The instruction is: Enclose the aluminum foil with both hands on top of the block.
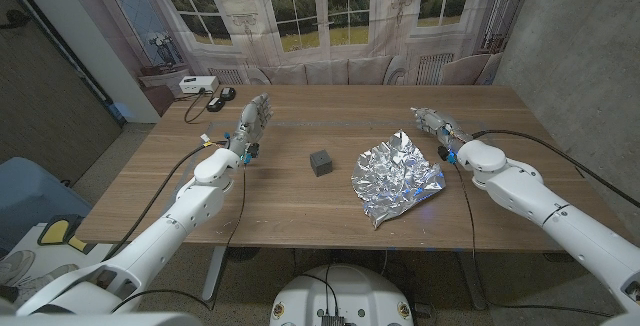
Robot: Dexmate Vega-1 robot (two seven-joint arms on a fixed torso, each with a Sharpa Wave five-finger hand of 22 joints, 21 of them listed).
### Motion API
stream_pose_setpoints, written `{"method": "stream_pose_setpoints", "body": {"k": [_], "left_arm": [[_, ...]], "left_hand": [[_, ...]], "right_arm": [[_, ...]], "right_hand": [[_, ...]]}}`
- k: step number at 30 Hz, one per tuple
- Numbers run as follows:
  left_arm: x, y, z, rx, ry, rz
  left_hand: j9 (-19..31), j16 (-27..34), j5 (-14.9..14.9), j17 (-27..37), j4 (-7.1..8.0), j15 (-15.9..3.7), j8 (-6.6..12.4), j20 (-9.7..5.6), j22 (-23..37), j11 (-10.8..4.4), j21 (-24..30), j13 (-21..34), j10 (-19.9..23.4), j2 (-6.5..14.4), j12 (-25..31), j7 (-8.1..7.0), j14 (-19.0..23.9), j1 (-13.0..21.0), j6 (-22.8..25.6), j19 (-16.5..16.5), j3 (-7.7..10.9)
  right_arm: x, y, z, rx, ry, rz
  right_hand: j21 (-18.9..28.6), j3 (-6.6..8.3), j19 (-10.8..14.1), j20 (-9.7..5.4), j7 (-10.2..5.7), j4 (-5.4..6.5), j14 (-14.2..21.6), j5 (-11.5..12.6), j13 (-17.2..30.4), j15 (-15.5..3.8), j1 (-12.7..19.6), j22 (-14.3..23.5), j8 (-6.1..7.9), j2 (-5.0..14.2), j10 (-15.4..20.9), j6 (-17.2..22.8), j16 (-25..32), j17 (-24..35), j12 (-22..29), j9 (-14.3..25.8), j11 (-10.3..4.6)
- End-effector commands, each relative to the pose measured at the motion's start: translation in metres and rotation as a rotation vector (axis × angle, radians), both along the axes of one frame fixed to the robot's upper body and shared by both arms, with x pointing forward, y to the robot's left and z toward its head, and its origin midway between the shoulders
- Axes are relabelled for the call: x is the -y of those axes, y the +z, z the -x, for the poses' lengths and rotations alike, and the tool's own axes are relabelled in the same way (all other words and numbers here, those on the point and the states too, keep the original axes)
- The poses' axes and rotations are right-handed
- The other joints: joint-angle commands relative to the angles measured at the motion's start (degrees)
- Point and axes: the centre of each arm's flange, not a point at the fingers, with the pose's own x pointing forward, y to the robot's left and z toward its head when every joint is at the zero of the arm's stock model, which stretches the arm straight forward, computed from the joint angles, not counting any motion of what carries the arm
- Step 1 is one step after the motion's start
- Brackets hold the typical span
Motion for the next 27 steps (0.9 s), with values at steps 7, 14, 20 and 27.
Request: {"method": "stream_pose_setpoints", "body": {"k": [7,14,20,27], "left_arm": [[-0.002,0.001,0.0,0.01,-0.004,0.0],[-0.006,0.002,-0.001,0.01,-0.011,0.002],[-0.006,0.002,-0.002,0.006,-0.013,0.003],[-0.008,0.001,-0.003,0.007,-0.011,0.007]], "left_hand": [[0.2,-0.1,0.3,0.1,-0.21,0.41,-0.05,0.13,0.1,0.35,0.2,0.1,-5.6,4.6,0.3,0.22,-7.2,0.2,-3.4,0.2,0.31],[0.2,-0.2,0.3,0.1,-0.21,0.36,-0.13,0.12,0.1,0.32,0.2,0.2,-5.6,4.6,0.3,0.2,-7.1,0.2,-3.3,0.2,0.34],[0.2,-0.2,0.3,0.1,-0.22,0.39,-0.22,0.13,0.1,0.34,0.2,0.2,-5.6,4.6,0.2,0.16,-7.1,0.2,-3.3,0.2,0.37],[0.2,-0.3,0.3,0.1,-0.22,0.41,-0.32,0.12,0.1,0.32,0.1,0.2,-5.7,4.6,0.1,0.19,-7.2,0.2,-3.4,0.2,0.41]], "right_arm": [[-0.002,0.01,0.002,-0.134,-0.081,0.214],[-0.007,0.014,-0.001,-0.189,-0.087,0.289],[-0.013,0.021,-0.002,-0.211,-0.098,0.357],[-0.021,0.027,-0.006,-0.247,-0.115,0.437]], "right_hand": [[0.9,1.2,3.2,-0.97,0.33,-0.11,3.0,-0.2,0.4,-0.92,3.3,0.4,0.49,-0.07,2.0,2.4,1.2,0.9,0.5,0.2,0.41],[2.3,0.75,7.2,-1.31,0.98,0.7,7.0,-0.3,0.7,-1.37,3.3,0.7,0.81,-0.33,5.1,5.0,3.3,2.3,1.4,0.3,1.15],[2.6,0.71,8.1,-1.53,1.27,0.78,8.5,-0.2,0.7,-2.0,3.5,0.8,1.09,-0.2,6.6,6.5,4.1,2.9,2.0,0.3,1.31],[2.4,0.72,7.9,-1.73,1.31,0.75,8.4,-0.1,0.8,-2.45,3.8,0.9,1.12,-0.14,6.4,7.1,4.3,3.3,1.8,0.3,1.13]]}}
